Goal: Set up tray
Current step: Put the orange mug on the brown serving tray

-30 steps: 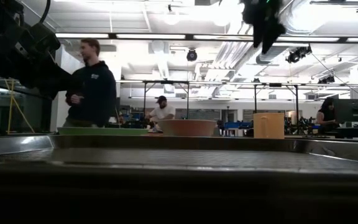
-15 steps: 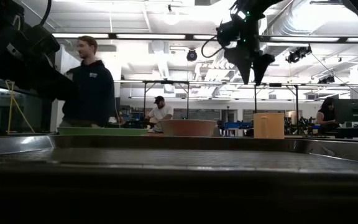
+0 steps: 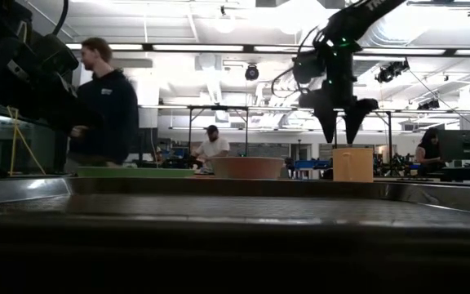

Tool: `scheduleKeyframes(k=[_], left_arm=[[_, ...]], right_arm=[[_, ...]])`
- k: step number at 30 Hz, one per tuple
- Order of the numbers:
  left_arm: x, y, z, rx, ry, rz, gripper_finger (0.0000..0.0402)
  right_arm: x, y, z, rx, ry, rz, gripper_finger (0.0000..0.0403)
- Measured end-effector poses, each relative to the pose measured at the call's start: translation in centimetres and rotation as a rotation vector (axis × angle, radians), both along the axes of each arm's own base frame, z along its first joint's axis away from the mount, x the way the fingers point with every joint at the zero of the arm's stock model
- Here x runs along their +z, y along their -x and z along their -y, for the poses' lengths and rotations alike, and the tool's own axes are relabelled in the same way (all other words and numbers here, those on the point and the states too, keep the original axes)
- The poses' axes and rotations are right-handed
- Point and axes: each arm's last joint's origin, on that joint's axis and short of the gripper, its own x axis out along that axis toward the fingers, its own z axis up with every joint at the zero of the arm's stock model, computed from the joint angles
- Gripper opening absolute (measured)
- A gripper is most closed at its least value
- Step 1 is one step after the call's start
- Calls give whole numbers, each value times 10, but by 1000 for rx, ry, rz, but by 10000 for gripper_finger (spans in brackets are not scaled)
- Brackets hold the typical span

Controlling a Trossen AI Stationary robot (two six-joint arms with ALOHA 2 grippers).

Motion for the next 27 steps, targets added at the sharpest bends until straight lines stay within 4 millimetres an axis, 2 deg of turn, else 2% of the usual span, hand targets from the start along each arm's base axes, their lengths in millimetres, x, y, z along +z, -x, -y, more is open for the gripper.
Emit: scheduleKeyframes(k=[6, 14, 19, 27], left_arm=[[0, 0, 0, 0, 0, 0, 58], [0, 0, 0, 0, 0, -1, 58], [-1, 0, 0, 1, -2, -7, 58], [-3, 1, 0, 1, -6, -29, 58]], right_arm=[[-27, 6, -5, -8, -16, -17, 275], [-29, 1, -1, -12, 32, 40, 268], [-29, 0, -2, -6, 28, 39, 235], [-29, 0, -3, 12, 8, 41, 156]])
